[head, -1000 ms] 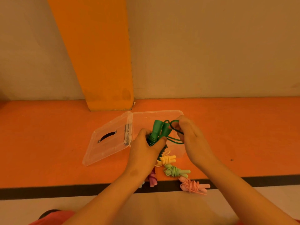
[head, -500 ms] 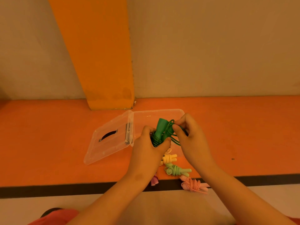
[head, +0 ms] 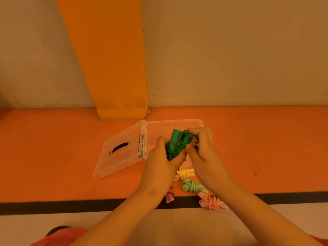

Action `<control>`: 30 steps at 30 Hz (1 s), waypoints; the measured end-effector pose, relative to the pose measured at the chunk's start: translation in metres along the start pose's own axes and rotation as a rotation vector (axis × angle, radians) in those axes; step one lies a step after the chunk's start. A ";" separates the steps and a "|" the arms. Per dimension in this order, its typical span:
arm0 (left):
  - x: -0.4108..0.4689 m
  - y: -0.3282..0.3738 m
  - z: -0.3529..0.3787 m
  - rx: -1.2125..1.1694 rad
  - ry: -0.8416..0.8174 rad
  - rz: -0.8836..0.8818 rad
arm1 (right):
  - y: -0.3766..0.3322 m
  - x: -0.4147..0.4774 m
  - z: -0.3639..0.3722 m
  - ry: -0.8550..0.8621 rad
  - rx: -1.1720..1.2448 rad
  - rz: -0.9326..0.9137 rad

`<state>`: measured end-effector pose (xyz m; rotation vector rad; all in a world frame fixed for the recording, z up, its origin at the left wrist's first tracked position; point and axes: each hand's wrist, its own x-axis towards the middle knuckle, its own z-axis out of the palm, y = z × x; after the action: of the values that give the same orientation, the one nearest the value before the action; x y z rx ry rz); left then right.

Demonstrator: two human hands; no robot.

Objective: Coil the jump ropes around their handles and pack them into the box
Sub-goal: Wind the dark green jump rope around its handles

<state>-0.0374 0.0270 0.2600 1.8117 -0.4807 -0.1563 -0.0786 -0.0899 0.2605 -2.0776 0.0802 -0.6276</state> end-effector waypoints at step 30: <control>0.010 -0.004 -0.012 0.138 -0.231 0.091 | -0.004 0.022 -0.050 -0.064 -0.208 -0.042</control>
<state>-0.0234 0.0340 0.2614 1.9122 -0.7516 -0.2770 -0.0834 -0.1323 0.2946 -2.3037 0.0676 -0.5985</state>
